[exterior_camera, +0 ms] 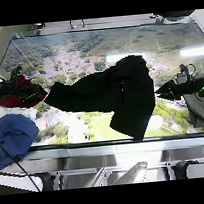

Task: Fold the shirts.

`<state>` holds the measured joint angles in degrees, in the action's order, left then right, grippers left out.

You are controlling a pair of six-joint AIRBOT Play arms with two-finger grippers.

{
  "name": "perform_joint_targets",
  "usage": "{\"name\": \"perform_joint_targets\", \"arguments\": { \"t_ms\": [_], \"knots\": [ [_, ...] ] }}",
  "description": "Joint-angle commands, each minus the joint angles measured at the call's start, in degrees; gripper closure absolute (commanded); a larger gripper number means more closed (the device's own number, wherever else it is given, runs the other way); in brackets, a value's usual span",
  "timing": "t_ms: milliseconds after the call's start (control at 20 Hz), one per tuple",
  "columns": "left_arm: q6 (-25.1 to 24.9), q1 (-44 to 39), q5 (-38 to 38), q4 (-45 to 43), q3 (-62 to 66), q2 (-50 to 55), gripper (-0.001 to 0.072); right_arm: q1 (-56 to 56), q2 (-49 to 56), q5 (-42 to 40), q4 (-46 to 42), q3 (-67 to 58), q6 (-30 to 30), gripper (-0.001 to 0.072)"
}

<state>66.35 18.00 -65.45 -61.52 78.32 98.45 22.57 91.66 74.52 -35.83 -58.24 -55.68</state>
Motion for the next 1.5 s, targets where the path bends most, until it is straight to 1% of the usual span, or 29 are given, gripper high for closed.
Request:
{"name": "perform_joint_targets", "arguments": {
  "t_ms": [0, 150, 200, 450, 550, 700, 950, 1050, 1300, 1450],
  "knots": [
    [-2.51, -1.05, 1.38, 0.2, -0.57, 1.97, 0.0012, -0.31, 1.03, -1.18, -0.81, 0.55, -0.02, 0.0268],
    [-4.0, -2.38, 1.2, 0.2, -0.57, 3.82, 0.0012, -0.28, 1.05, -0.74, -0.83, 0.55, -0.02, 0.0267],
    [-4.72, -2.71, -0.15, 0.2, -0.57, 4.2, 0.0013, -0.28, 1.05, -0.42, -0.85, 0.55, -0.02, 0.0268],
    [-8.2, -2.32, -12.5, 0.11, 0.46, 4.42, 0.0013, -0.28, 1.05, 0.5, -0.85, 0.52, -0.02, 0.0268],
    [-8.2, -1.99, -14.12, 0.13, 2.71, 4.42, 0.0012, -0.28, 1.03, 0.5, -0.85, 0.52, -0.02, 0.0269],
    [-8.2, -1.66, -12.28, 0.17, 6.27, 4.42, 0.0011, -0.28, 1.05, 0.68, -0.83, 0.55, -0.02, 0.0269],
    [-7.74, -0.42, -1.49, -0.42, 7.58, 4.48, 0.0009, -0.28, 1.05, 3.28, -0.83, 0.55, -0.02, 0.0269],
    [-7.32, 0.7, 0.81, -0.42, 7.61, 4.87, 0.0009, -0.28, 1.03, 3.82, -0.81, 0.55, -0.04, 0.0269],
    [-4.26, 5.97, 1.16, -0.24, 7.67, 7.3, 0.001, -0.28, 1.03, 4.5, -0.79, 0.55, -0.07, 0.0269],
    [-4.31, 7.37, -1.22, 0.11, 11.41, 6.01, 0.001, -0.28, 1.03, 4.9, -0.76, 0.52, -0.04, 0.0269]
  ]
}}
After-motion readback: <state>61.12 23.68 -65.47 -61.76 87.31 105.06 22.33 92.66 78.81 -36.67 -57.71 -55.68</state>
